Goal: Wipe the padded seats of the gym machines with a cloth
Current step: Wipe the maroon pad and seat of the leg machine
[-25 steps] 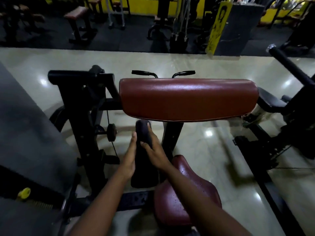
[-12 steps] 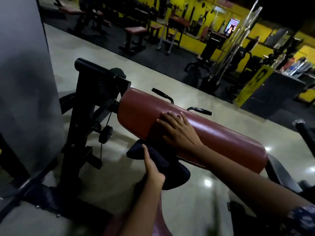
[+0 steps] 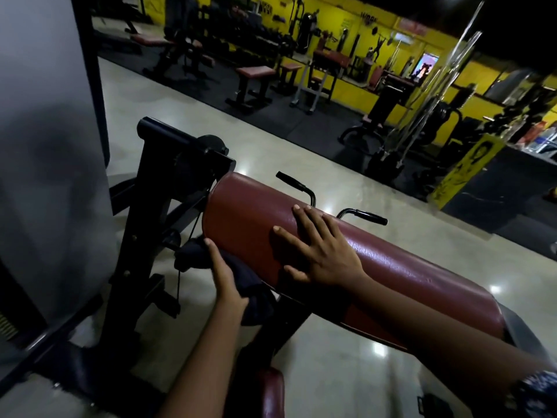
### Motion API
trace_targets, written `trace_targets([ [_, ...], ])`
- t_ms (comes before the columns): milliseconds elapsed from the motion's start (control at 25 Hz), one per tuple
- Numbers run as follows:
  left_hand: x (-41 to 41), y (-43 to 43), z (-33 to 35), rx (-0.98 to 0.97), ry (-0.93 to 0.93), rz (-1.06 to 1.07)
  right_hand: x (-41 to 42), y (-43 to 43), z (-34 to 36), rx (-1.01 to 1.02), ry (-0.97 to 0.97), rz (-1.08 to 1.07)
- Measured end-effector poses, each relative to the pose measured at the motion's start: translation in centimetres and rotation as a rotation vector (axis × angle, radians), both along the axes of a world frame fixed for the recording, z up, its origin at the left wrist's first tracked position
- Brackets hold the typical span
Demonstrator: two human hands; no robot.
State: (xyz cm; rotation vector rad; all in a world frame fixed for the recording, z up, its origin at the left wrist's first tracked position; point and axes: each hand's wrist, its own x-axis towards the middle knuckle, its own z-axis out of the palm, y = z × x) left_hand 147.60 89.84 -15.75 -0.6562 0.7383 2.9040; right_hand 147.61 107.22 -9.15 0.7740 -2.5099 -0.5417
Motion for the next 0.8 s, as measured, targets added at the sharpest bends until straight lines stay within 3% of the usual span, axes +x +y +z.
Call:
trace_targets([
  [200, 0.6, 0.0, 0.1, -0.051, -0.091, -0.059, 0.1, -0.4, 0.4, 0.025, -0.025, -0.029],
  [360, 0.3, -2.1, 1.5, -0.177, -0.125, -0.099, -0.1, -3.1, 0.4, -0.187, -0.049, -0.201],
  [440, -2.1, -4.4, 1.9, -0.289, -0.158, -0.031, -1.7, -6.2, 0.4, -0.309, -0.057, -0.328],
  [560, -5.0, -7.1, 2.9, -0.538, -0.107, -0.162, -4.2, -9.6, 0.8, -0.439, -0.074, -0.452],
  [680, -7.3, -8.3, 5.4, -0.928, -0.031, -0.262, -4.6, -10.1, 0.2, -0.439, 0.033, -0.486],
  [800, -10.5, -8.6, 7.2, -1.099, 0.096, -0.380, -4.4, -10.2, -0.3, -0.423, 0.114, -0.507],
])
